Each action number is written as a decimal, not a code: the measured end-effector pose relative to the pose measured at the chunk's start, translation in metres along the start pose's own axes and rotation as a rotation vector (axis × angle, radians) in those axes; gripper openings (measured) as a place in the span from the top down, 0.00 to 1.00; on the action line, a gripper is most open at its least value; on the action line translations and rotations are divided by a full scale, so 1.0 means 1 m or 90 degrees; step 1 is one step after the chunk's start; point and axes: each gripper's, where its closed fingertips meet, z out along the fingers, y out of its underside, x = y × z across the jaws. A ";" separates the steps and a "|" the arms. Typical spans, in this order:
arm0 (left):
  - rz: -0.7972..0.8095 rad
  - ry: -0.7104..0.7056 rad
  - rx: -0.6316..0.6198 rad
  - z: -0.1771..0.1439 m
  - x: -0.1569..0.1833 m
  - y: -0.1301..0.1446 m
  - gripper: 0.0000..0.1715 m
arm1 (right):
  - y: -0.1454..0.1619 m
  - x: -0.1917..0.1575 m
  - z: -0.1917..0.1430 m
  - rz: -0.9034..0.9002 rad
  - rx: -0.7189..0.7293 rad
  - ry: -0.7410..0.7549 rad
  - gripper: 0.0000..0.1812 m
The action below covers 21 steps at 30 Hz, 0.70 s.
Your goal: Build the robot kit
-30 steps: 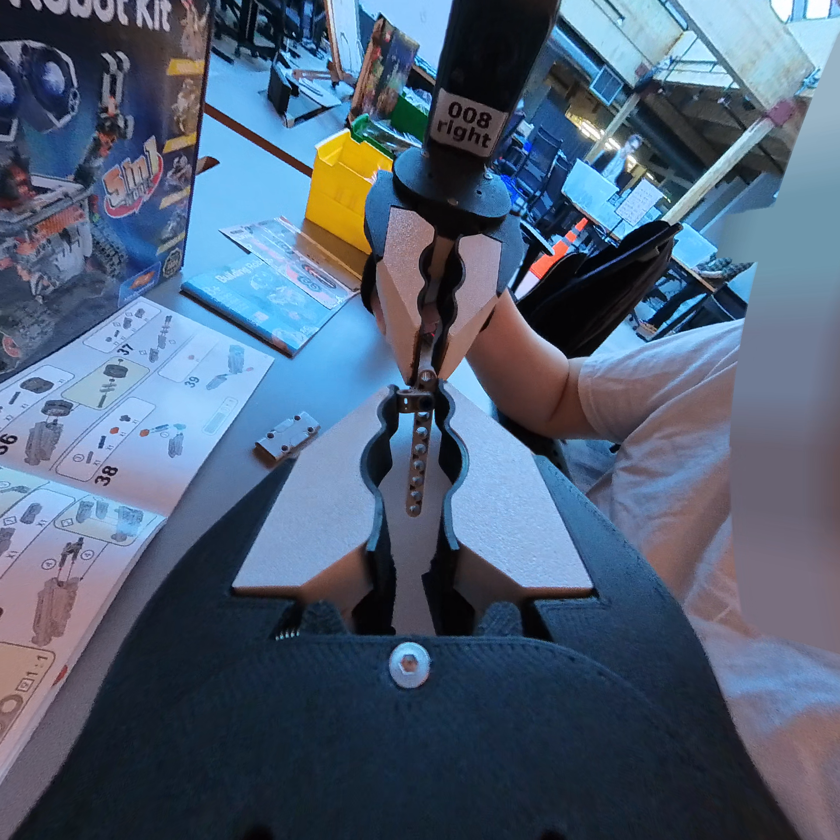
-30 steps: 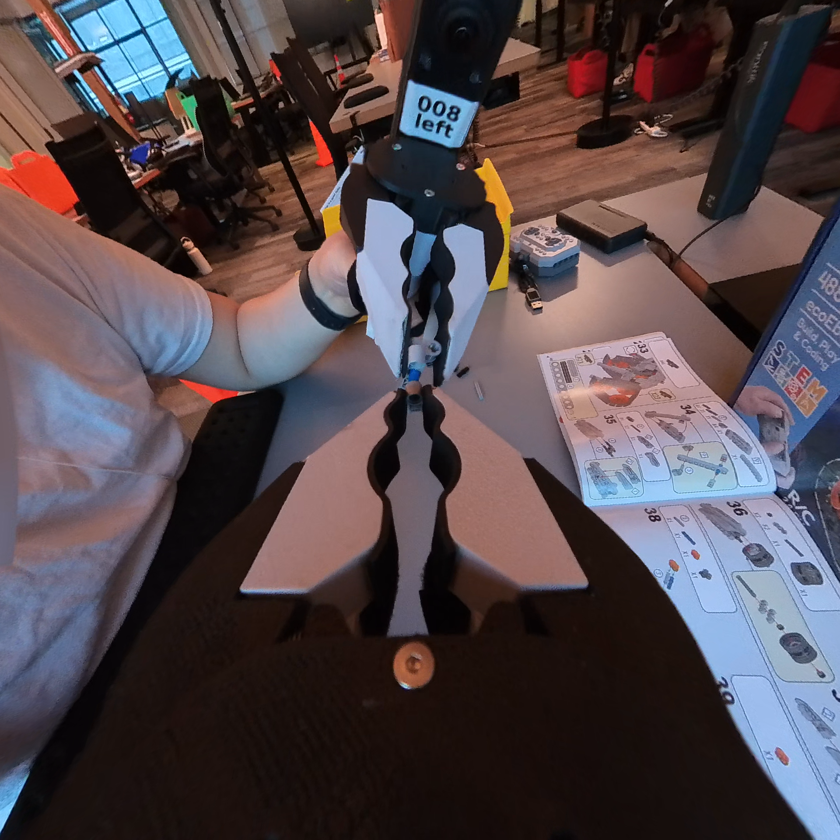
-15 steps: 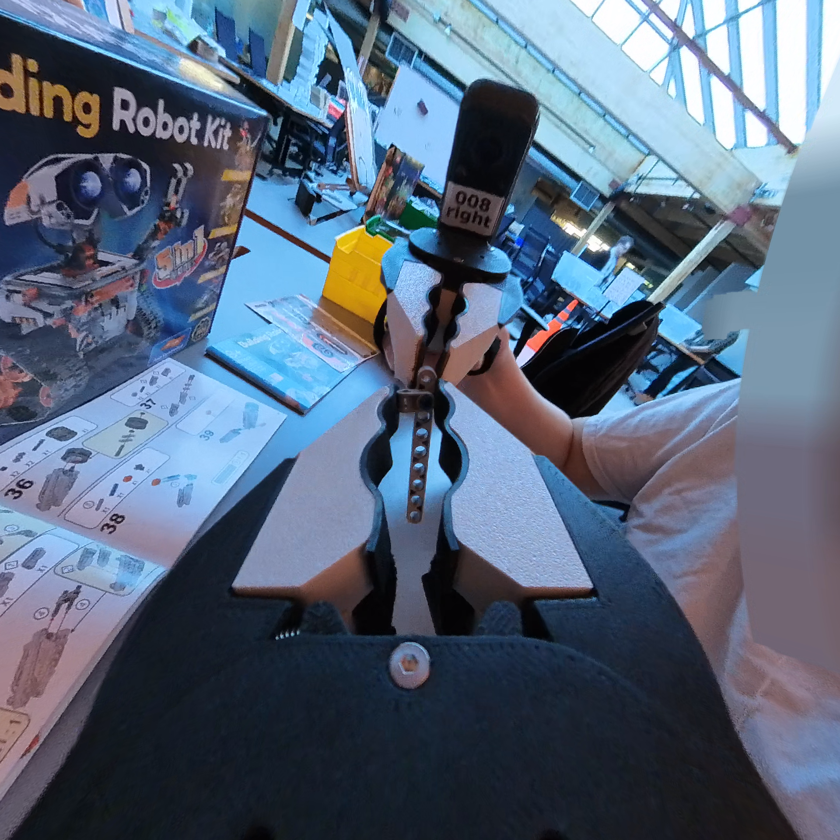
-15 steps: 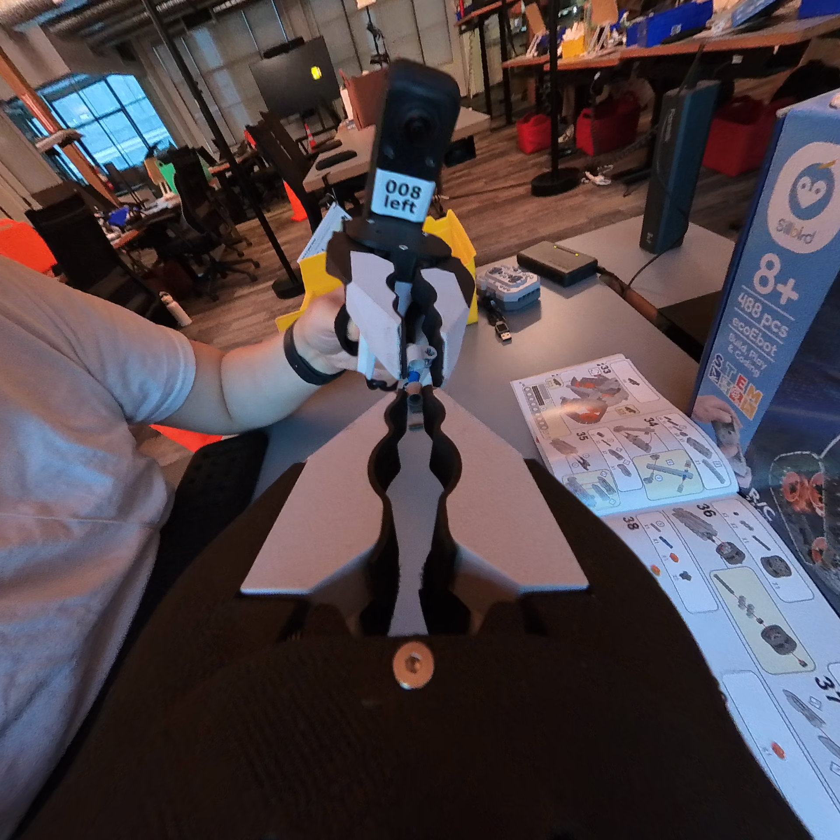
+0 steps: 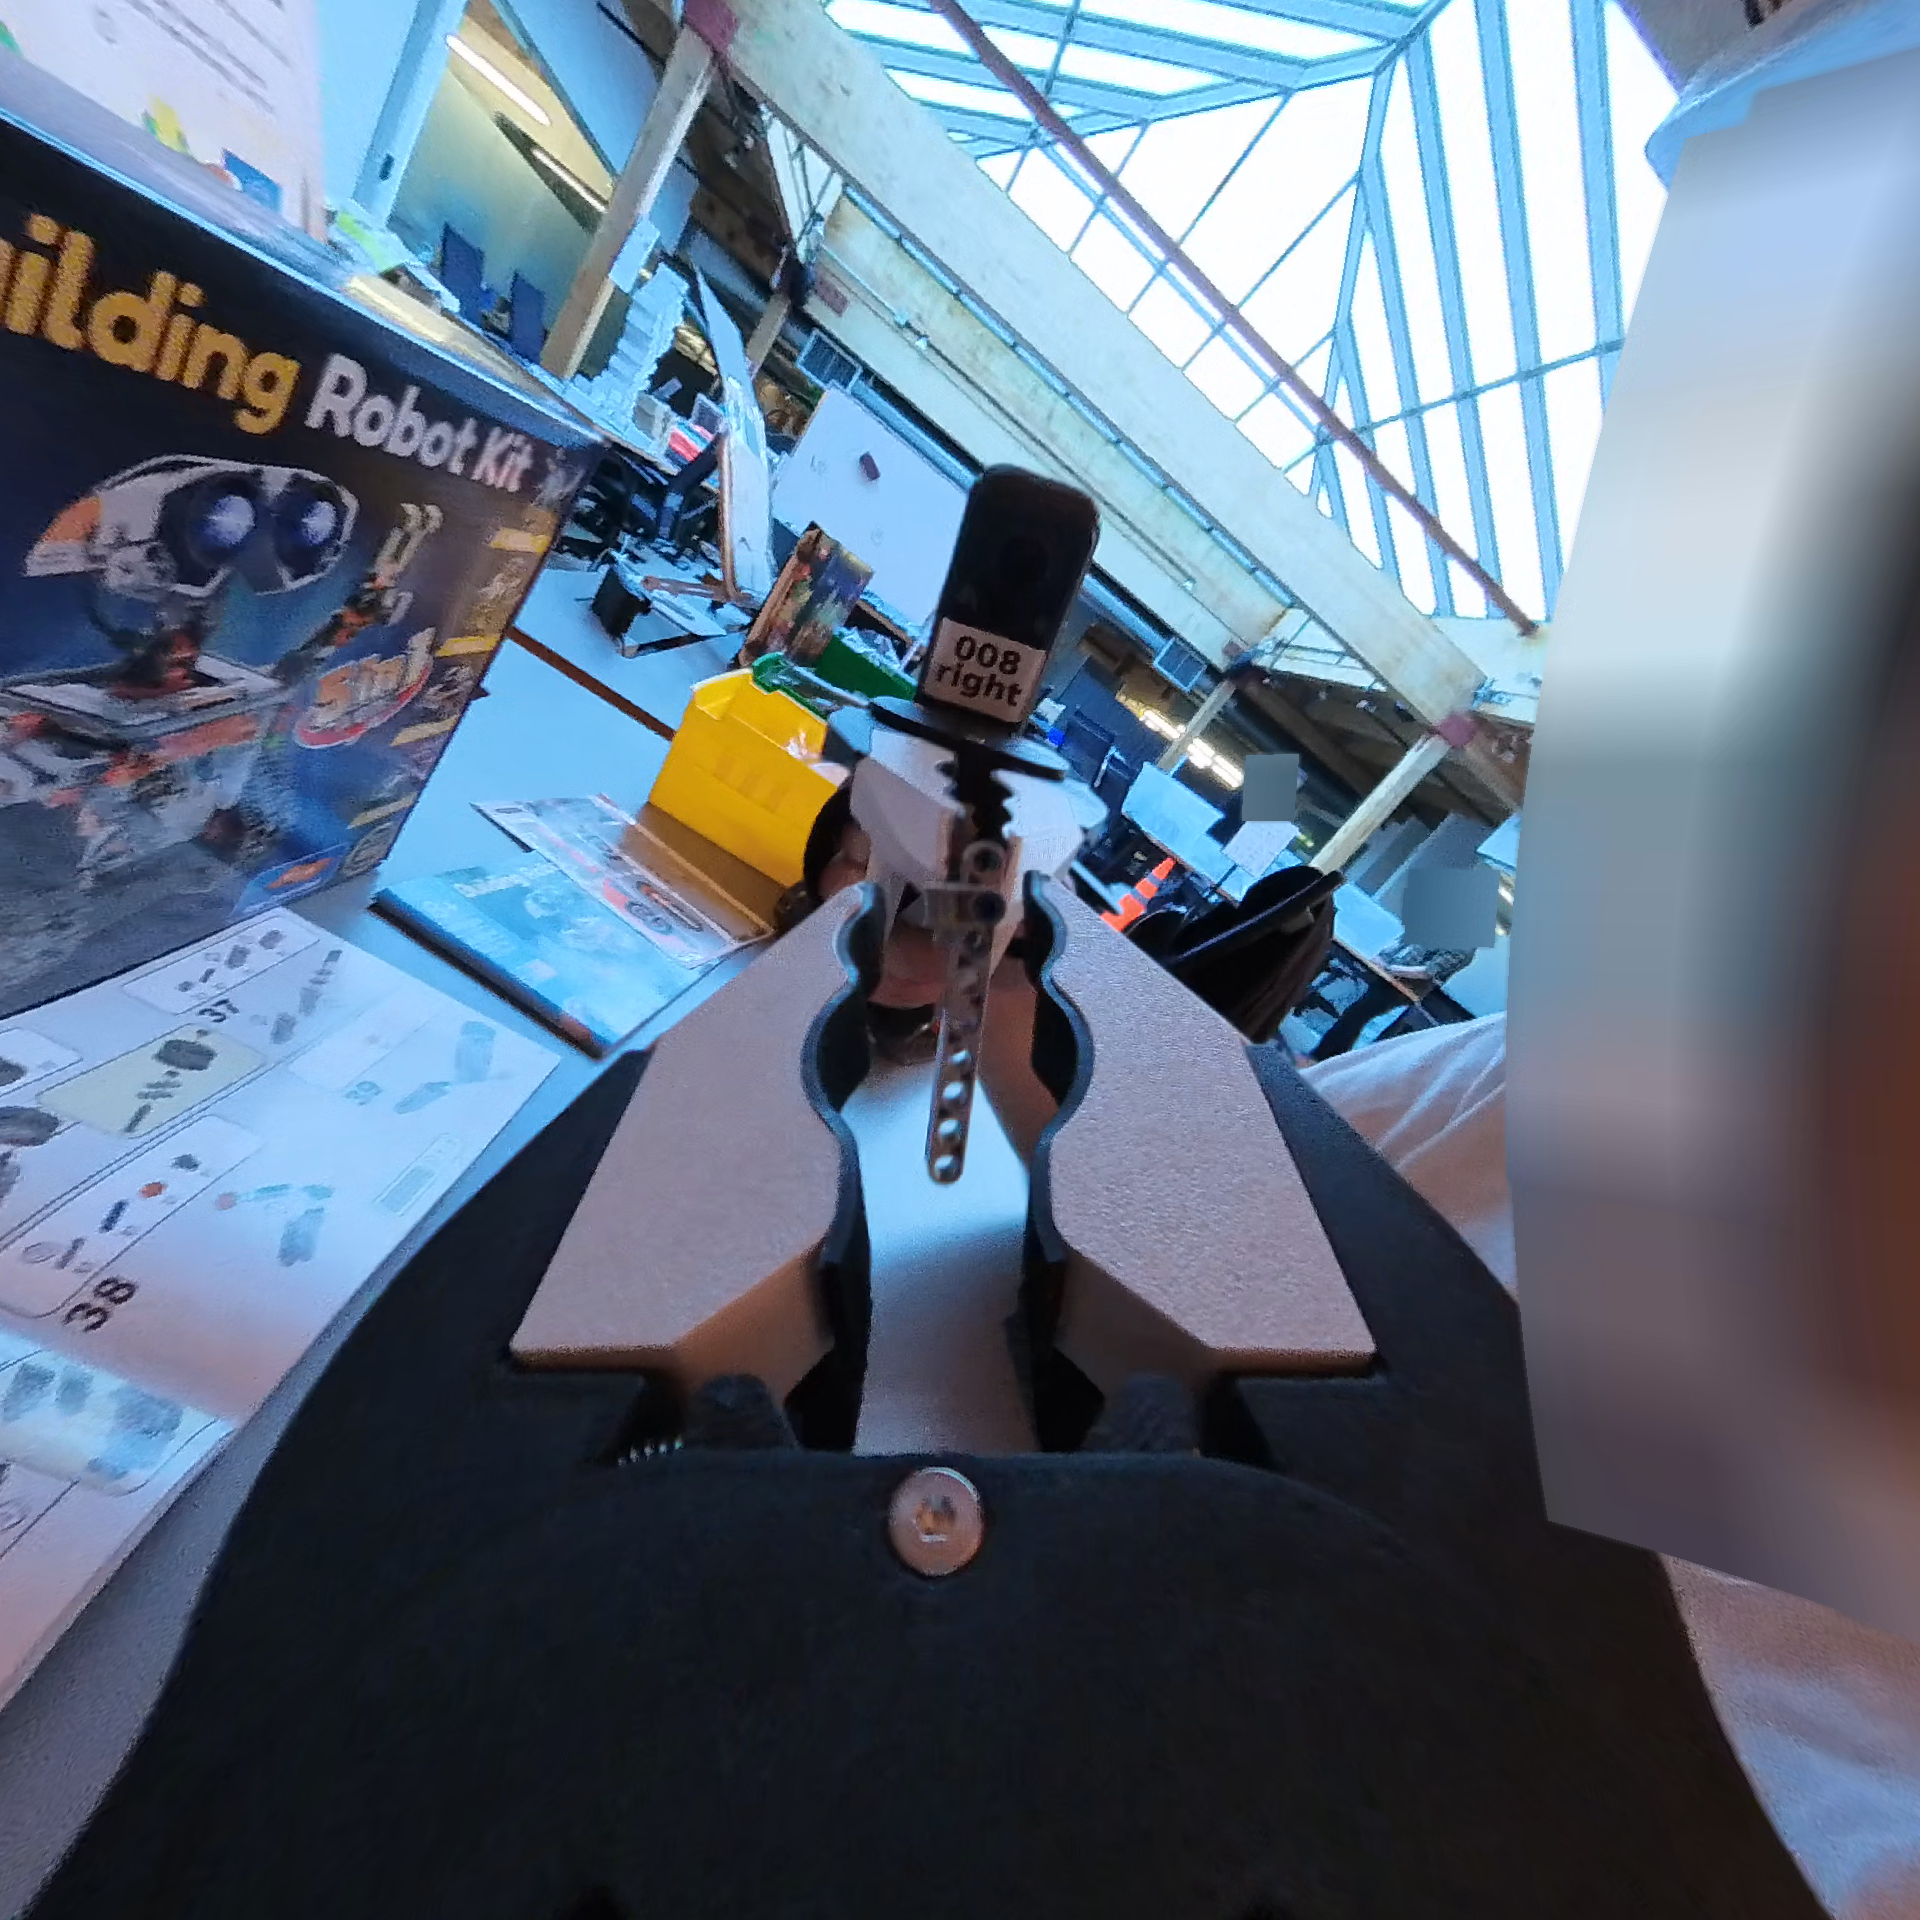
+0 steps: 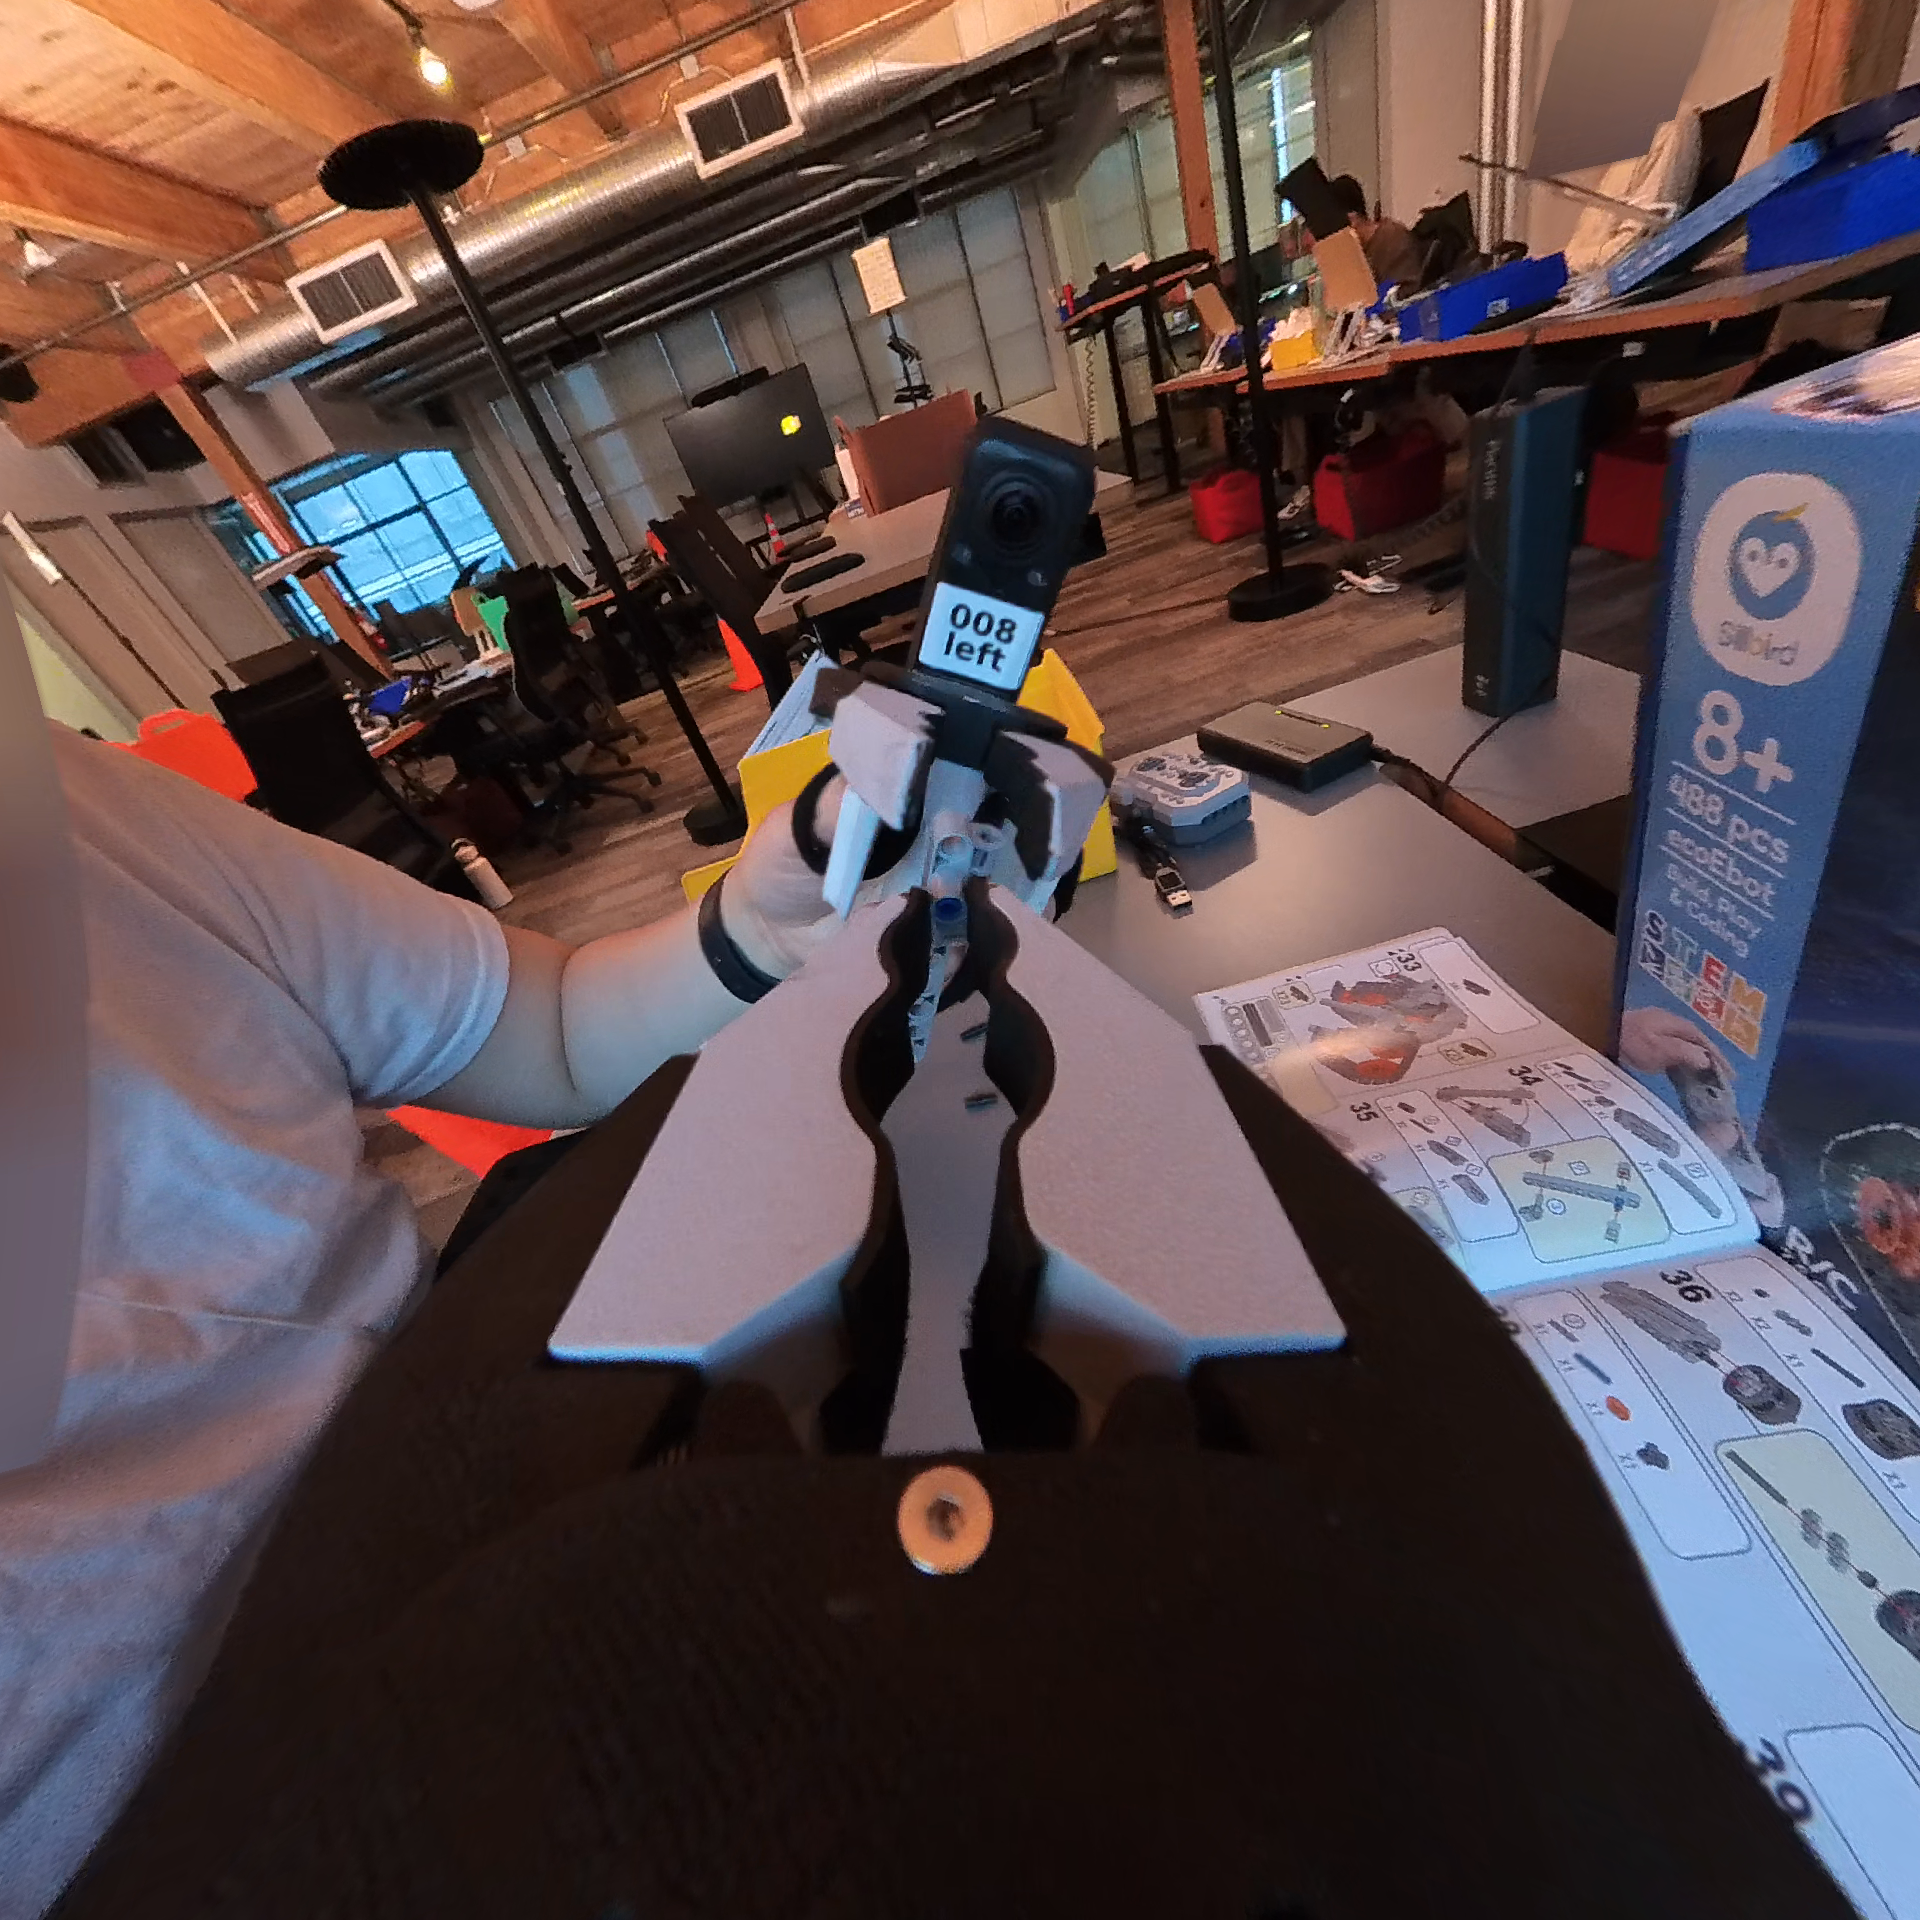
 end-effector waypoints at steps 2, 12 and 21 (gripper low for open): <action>0.002 -0.014 -0.022 -0.001 -0.005 0.004 0.86 | -0.002 0.003 -0.002 0.004 0.006 0.007 0.97; -0.054 -0.005 -0.084 0.002 -0.004 0.020 0.97 | 0.003 0.006 0.005 -0.113 -0.019 0.063 0.96; -0.010 -0.012 -0.080 0.001 0.001 0.015 0.97 | -0.003 0.005 0.000 -0.047 -0.005 0.039 0.92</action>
